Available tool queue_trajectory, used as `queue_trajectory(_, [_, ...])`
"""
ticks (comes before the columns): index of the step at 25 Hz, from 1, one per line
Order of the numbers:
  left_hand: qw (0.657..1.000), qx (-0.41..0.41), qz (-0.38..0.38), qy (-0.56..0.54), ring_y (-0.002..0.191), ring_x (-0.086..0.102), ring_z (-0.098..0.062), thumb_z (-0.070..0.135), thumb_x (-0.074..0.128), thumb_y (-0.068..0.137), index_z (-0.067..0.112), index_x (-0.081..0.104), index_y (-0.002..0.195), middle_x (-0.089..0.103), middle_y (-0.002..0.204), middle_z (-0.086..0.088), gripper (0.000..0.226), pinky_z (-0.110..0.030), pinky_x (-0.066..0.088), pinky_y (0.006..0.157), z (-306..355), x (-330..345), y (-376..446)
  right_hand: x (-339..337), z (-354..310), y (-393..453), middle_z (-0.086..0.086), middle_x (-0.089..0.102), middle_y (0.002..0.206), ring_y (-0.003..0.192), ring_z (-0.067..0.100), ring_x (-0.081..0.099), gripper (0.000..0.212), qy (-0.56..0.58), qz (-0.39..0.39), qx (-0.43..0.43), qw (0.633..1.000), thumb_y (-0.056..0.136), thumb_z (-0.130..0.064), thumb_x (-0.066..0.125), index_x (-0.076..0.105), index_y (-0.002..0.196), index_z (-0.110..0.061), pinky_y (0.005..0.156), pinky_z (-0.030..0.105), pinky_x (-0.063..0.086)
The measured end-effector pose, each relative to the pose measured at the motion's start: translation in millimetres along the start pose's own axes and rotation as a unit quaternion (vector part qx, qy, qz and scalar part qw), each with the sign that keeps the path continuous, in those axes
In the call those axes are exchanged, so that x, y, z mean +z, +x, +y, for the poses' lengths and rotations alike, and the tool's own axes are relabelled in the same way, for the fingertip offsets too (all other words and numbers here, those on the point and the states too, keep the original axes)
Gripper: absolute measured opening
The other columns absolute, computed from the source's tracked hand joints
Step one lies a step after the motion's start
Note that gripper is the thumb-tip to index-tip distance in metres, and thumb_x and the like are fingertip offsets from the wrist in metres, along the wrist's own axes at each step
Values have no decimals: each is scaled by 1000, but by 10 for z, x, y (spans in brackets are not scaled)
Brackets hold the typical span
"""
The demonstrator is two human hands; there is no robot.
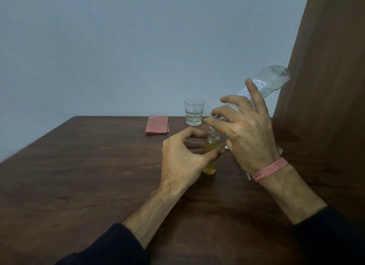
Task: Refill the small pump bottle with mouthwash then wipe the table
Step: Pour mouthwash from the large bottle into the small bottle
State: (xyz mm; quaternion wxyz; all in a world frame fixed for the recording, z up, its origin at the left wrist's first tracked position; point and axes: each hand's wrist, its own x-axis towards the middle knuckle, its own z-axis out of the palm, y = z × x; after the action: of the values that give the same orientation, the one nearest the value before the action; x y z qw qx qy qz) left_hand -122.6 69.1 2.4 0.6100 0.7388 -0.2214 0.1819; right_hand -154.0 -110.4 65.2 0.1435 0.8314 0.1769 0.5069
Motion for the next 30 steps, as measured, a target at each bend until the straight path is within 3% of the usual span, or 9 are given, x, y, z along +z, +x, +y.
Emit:
queue_trajectory(7, [1000, 5, -6, -5, 92, 81, 10, 35, 113, 67, 29, 85, 108, 84, 106, 21, 50, -15, 67, 76, 5, -7, -8, -17, -25, -11, 4, 79, 109, 123, 36, 68, 44, 5, 15, 15, 1000, 98, -8, 44, 85, 111, -17, 133, 63, 15])
queue_trajectory(12, [1000, 4, -17, -12, 96, 81, 10, 34, 112, 67, 39, 80, 105, 82, 109, 22, 50, -13, 65, 76, 14, -9, -9, -25, -30, -24, 4, 79, 111, 125, 37, 67, 29, 1, 9, 7, 1000, 97, -8, 61, 83, 113, -17, 131, 65, 18])
queue_trajectory(19, [1000, 14, -14, 0, 98, 82, 7, 35, 112, 67, 28, 84, 110, 85, 110, 16, 52, -13, 66, 80, -4, -1, 8, 3, -22, -8, 1, 79, 114, 131, 35, 64, 25, 9, 12, -1, 1000, 100, -11, 64, 83, 115, -17, 134, 60, 10])
queue_trajectory(23, [1000, 12, -13, -9, 95, 82, 10, 33, 112, 67, 28, 85, 108, 85, 107, 17, 50, -10, 64, 75, 18, 10, -3, -31, -18, -22, 3, 79, 114, 124, 36, 66, 36, 11, 3, 15, 1000, 95, -9, 54, 83, 115, -17, 130, 65, 20])
queue_trajectory(27, [1000, 22, -11, -7, 96, 82, 9, 36, 112, 67, 29, 84, 109, 85, 109, 17, 51, -9, 63, 76, -4, -4, -14, -54, -50, -61, 5, 78, 119, 121, 38, 67, 46, 34, -16, 33, 999, 79, -6, 60, 81, 119, -17, 121, 60, 37])
queue_trajectory(30, [1000, 20, -12, -13, 97, 82, 8, 36, 112, 68, 29, 84, 111, 85, 109, 18, 52, -10, 63, 77, 8, 1, -17, -46, -29, -64, 5, 77, 121, 121, 37, 66, 50, 35, -25, 34, 999, 77, -5, 65, 80, 122, -18, 117, 56, 39])
